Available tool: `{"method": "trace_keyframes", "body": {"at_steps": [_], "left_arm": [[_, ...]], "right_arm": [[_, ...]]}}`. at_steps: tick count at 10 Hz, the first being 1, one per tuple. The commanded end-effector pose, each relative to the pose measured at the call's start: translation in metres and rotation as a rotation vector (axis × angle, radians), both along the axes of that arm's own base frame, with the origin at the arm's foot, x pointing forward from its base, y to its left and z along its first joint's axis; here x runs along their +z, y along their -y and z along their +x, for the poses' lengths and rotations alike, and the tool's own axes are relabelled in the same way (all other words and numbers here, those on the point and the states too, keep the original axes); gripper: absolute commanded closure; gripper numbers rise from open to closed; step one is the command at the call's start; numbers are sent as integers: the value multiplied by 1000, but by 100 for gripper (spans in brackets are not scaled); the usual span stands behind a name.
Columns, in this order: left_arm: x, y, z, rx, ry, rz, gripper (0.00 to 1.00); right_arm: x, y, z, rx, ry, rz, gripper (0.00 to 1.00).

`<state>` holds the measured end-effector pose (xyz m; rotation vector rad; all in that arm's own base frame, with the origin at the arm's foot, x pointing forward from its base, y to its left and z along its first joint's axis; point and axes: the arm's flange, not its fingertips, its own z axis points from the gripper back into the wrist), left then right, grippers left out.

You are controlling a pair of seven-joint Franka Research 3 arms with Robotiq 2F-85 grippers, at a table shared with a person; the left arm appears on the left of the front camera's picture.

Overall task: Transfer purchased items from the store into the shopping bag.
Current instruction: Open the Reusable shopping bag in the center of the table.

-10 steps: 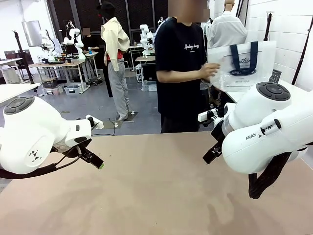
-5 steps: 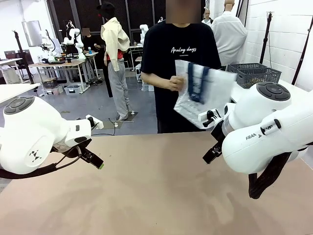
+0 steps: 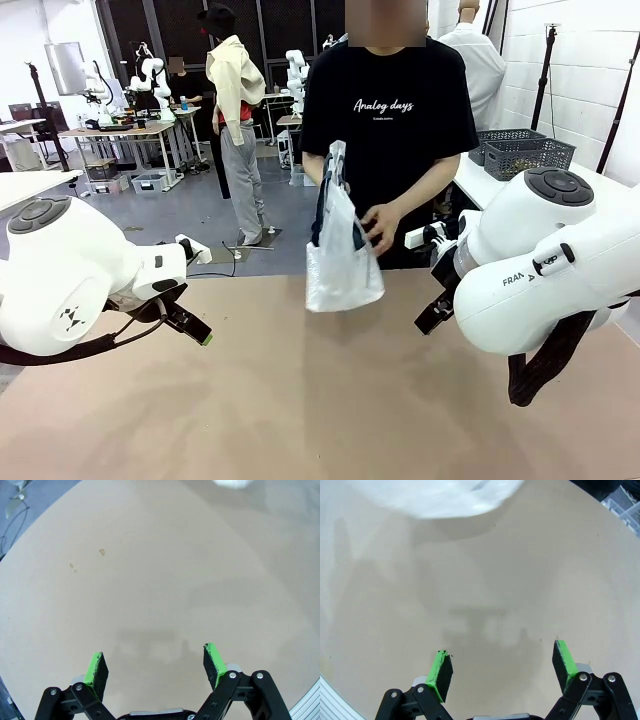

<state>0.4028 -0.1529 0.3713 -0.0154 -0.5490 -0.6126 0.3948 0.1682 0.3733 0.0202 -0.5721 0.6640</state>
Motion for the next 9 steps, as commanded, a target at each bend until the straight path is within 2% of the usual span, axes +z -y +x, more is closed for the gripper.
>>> {"method": "trace_keyframes", "body": {"at_steps": [1,4,6,9], "left_arm": [[0,-1,0,4,-1,-3,0],[0,0,0,0,0,0,0],[8,2,-10,-18,73,42,0],[25,11,-33,-46,194,86,0]], "right_arm": [[0,0,0,0,0,1,0],[0,0,0,0,0,0,0],[8,-7,-2,59,-45,71,0],[25,-13,-2,78,-85,115,0]]}}
